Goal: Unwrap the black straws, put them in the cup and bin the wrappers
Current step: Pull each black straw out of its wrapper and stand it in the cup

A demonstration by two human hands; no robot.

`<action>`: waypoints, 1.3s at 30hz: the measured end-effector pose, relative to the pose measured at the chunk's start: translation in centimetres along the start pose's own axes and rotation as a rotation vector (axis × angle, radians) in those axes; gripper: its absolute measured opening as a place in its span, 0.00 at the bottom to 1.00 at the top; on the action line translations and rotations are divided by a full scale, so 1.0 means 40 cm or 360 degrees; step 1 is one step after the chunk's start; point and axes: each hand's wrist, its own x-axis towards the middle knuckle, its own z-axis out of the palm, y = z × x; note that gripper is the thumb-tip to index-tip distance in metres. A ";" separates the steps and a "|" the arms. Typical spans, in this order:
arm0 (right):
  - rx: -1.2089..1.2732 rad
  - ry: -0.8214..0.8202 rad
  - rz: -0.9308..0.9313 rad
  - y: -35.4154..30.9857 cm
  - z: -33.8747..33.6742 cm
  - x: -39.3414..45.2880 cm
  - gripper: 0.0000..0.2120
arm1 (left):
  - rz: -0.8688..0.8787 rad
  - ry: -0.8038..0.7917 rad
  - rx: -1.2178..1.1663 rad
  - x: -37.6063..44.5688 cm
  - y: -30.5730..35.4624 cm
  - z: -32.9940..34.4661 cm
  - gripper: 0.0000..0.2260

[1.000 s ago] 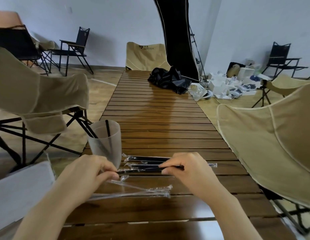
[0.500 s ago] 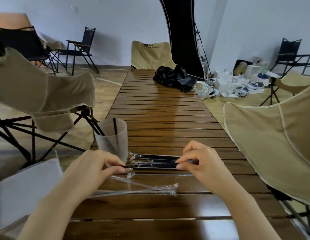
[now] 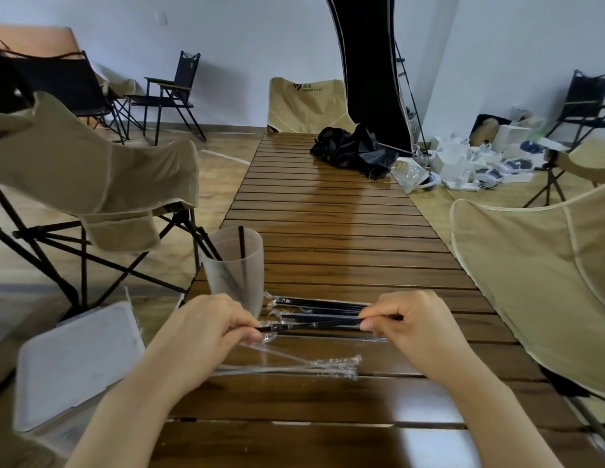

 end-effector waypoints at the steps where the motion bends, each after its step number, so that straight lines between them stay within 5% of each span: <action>1: -0.0018 -0.0004 -0.0009 0.000 0.001 -0.001 0.08 | 0.0001 0.0004 0.0006 0.001 -0.001 0.002 0.05; 24: -0.0044 -0.0041 0.0039 0.012 -0.011 -0.001 0.07 | -0.0148 -0.0064 -0.0068 -0.001 -0.002 0.005 0.06; 39: -0.0034 -0.0028 -0.0002 0.012 -0.013 -0.003 0.14 | 0.0143 0.0082 0.0125 0.009 0.013 0.022 0.09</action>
